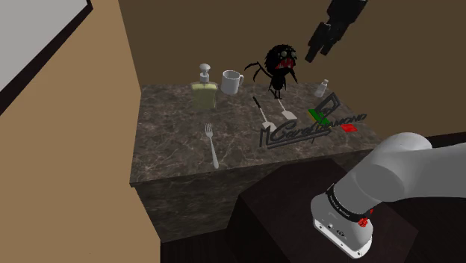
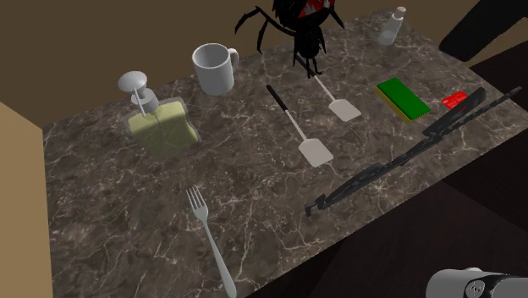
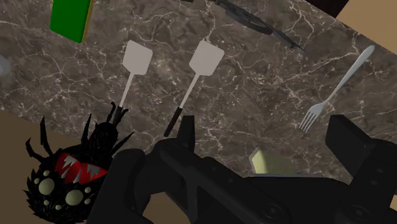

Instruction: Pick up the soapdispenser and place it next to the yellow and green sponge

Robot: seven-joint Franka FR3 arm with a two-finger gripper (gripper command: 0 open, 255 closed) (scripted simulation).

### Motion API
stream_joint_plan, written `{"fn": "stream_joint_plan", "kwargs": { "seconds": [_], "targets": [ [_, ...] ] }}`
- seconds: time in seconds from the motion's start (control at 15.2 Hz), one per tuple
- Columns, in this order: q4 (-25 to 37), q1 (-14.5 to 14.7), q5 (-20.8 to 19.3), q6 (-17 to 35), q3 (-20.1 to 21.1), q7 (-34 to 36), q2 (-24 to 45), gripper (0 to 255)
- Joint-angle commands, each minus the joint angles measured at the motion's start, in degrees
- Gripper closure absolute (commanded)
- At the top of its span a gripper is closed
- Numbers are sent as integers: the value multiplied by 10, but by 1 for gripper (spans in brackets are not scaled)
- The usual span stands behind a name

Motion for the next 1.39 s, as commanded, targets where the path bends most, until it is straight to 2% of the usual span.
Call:
{"fn": "stream_joint_plan", "kwargs": {
  "seconds": [0.0, 0.66, 1.32],
  "targets": [
    [0, 0, 0, 0, 0, 0, 0, 0],
    [16, 37, 22, 163, -34, -95, 180, 0],
    [108, 71, 77, 270, -49, -204, 388, 0]
  ]
}}
